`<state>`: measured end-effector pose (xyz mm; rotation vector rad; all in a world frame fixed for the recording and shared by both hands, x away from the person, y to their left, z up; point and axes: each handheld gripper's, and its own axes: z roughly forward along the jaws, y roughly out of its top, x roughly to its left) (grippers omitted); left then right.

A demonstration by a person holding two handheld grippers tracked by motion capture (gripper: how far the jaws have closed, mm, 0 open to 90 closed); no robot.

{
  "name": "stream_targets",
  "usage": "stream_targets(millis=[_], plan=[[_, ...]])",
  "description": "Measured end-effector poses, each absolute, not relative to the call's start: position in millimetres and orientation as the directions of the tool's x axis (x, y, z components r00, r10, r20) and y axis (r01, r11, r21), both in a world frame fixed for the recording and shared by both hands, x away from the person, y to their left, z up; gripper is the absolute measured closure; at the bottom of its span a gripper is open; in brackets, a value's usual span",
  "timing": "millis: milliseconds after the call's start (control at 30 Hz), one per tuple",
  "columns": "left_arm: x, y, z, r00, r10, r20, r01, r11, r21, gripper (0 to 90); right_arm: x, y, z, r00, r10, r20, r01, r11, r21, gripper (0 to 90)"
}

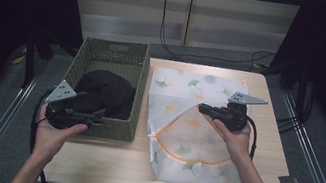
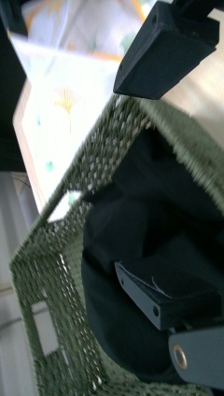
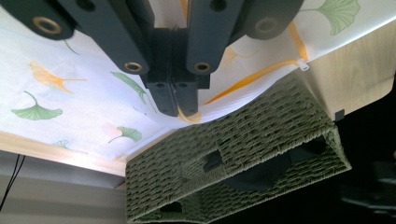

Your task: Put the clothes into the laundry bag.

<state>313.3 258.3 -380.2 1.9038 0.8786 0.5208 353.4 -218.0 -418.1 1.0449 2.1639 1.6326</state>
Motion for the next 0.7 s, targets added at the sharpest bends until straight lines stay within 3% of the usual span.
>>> stream_targets(millis=[700], plan=[[392,251,-356,0.595,0.803,0.002,0.43,-0.321,0.844,12.6,355,-215,-421,-0.723,0.652,0.226,0.407,0.139,0.903,90.0]])
